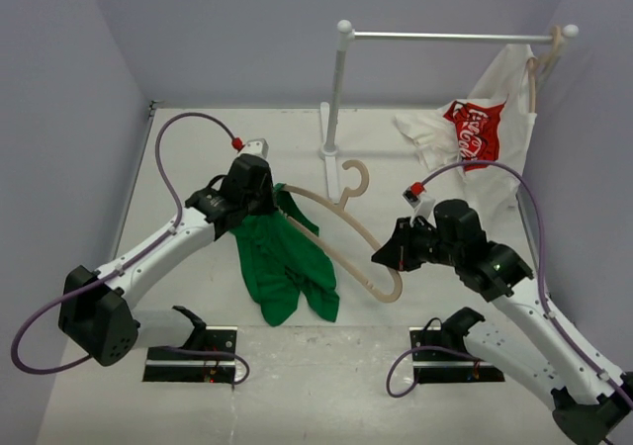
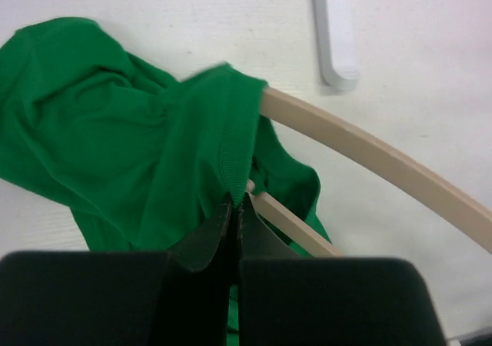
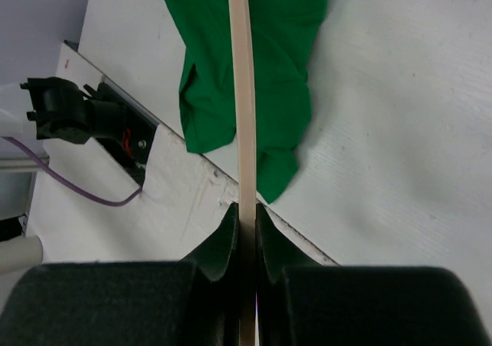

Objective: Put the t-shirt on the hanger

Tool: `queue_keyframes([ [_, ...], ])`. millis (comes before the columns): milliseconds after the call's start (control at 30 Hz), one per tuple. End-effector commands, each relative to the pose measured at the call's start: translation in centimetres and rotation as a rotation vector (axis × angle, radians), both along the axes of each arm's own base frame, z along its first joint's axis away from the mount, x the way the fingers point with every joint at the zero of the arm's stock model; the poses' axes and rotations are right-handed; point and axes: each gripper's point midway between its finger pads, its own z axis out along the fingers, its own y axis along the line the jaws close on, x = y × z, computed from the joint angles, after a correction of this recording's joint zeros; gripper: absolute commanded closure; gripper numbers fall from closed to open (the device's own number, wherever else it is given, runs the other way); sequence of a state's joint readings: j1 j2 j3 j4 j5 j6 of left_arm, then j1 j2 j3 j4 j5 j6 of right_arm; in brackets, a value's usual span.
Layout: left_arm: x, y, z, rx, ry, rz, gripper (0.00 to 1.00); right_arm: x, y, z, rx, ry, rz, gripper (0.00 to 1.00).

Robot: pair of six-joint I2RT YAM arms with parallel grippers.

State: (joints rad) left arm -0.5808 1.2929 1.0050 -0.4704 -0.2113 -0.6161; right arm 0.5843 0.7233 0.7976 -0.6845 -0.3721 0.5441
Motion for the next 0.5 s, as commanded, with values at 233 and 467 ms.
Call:
queue_keyframes([
  [233, 0.2, -4.1, 11.9, -0.135, -0.223, -0.264, 1.00, 0.2, 8.4, 5.5, 0.246, -0.120, 0.188, 1.00],
  [467, -1.7, -4.4, 15.1, -0.120, -0.241, -0.380, 1.00, 2.9, 8.6, 6.7, 0.410, -0.246, 0.035, 1.00],
])
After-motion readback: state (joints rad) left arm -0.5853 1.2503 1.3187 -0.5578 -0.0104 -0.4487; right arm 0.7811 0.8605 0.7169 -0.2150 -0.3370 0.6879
